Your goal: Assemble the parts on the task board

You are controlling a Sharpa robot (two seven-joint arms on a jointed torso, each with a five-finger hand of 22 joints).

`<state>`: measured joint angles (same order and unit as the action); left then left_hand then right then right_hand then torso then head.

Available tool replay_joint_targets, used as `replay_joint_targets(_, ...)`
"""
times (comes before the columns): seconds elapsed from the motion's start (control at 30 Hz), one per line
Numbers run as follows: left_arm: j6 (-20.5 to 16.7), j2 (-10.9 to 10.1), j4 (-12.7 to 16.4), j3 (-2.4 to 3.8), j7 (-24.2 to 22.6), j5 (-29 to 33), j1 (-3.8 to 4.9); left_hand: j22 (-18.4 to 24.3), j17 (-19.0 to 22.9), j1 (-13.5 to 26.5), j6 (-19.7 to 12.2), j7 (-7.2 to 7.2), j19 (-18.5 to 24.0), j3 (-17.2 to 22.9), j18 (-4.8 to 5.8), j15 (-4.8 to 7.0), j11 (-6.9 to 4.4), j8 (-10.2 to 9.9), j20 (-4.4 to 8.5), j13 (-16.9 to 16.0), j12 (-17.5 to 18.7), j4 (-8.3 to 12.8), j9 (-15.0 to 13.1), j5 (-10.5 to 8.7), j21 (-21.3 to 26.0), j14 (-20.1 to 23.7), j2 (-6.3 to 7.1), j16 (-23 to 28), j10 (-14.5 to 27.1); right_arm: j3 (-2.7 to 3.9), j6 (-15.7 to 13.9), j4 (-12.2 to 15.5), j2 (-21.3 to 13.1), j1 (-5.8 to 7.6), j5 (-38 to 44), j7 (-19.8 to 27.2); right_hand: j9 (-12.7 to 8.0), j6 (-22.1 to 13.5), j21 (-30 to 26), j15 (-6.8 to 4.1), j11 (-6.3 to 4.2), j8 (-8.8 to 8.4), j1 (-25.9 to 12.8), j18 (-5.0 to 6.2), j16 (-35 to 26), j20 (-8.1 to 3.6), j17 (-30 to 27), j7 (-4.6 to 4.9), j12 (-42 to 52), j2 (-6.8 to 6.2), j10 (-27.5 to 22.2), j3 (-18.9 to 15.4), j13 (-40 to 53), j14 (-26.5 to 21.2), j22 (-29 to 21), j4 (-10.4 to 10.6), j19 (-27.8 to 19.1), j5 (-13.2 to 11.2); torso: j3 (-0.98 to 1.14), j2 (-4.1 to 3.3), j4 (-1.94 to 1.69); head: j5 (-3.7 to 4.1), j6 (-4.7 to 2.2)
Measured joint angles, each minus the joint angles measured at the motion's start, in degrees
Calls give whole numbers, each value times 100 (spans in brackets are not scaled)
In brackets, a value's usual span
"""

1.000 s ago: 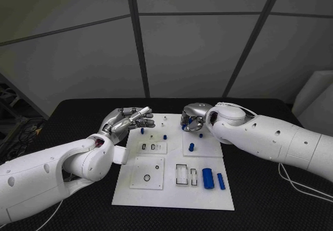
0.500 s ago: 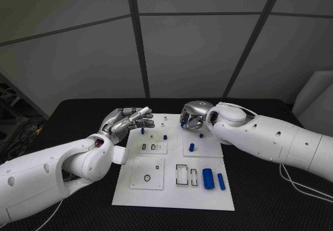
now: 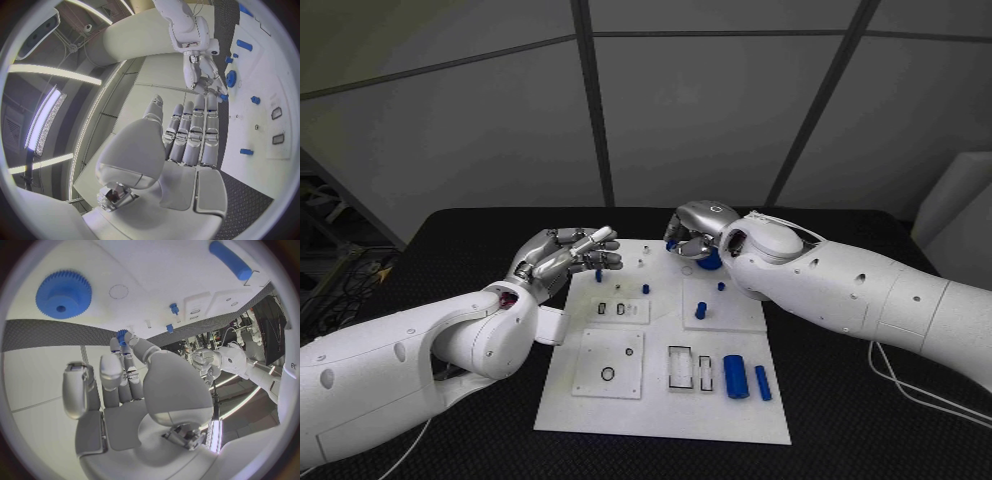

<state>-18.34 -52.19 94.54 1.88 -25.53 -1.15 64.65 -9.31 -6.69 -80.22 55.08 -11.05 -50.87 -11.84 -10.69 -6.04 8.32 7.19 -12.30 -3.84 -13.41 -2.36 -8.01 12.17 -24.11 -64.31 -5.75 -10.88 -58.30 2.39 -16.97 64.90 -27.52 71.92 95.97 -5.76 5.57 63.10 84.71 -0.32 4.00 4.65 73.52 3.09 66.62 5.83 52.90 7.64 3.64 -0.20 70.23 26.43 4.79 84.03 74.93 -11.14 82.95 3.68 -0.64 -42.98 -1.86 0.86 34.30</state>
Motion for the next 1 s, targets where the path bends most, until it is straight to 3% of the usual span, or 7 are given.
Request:
replay_joint_targets(0.33,7,10,17,0,15,2,20,0,-7,0,0,0,0,-1,0,0,0,-22,0,0,0,1,1,0,0,0,0,0,0,0,-195,-469,421,65,-34,101,2,-1,0,0,0,-1,0,0,0,0,-1,0,0,0,0,-1,-1,0,-1,0,0,1,-4,-47,-16,29,-27)
replay_joint_targets(1.0,12,13,39,1,33,9,110,0,-6,22,20,-21,0,-16,1,0,0,-22,0,-1,21,16,0,0,0,0,-22,0,0,-1,-164,-657,664,93,-66,243,3,-9,0,1,21,-5,-1,1,-1,0,-11,-6,0,-1,-22,-1,-3,0,-1,-1,0,-1,-36,-155,-73,16,-33)
